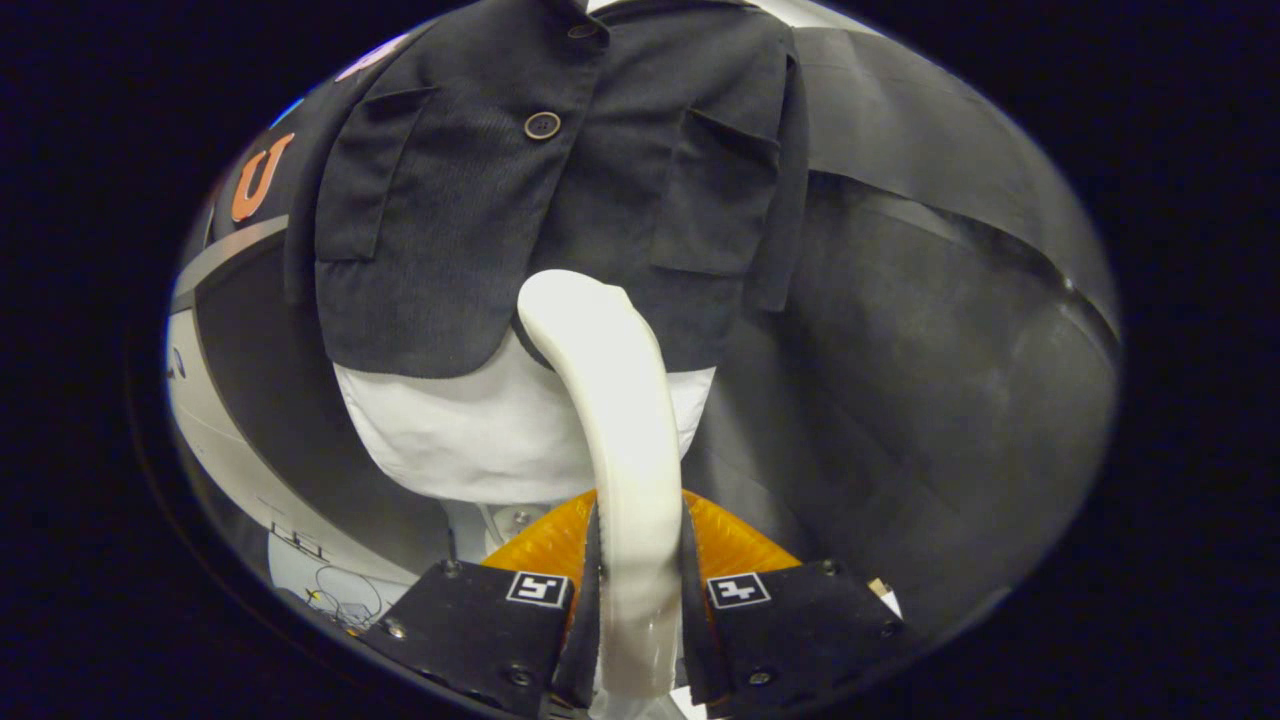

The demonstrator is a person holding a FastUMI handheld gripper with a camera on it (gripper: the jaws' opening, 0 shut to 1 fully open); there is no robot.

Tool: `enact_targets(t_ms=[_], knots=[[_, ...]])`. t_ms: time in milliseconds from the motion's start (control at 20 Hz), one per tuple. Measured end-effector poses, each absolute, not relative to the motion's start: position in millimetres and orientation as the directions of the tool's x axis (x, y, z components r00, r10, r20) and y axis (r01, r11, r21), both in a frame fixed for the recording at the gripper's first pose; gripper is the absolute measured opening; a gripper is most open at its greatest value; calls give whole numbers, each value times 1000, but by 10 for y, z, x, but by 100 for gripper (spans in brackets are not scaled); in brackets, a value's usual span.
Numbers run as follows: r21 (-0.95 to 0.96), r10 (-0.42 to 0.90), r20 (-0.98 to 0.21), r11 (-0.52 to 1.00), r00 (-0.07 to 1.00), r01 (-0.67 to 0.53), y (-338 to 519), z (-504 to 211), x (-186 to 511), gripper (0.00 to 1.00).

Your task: Iron the clothes twice with a garment steamer, once on the left side and once on the right side.

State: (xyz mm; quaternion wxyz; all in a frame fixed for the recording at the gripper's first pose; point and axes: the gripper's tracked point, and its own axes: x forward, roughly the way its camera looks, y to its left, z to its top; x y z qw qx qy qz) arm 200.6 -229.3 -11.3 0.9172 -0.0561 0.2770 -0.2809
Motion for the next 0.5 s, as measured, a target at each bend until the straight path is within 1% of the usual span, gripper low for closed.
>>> enact_targets(t_ms=[300,500], knots=[[-199,-557,-401,828,728,524,-2234,217,1926,37],[-159,-560,-333,826,759,540,-2095,642,1637,37]])
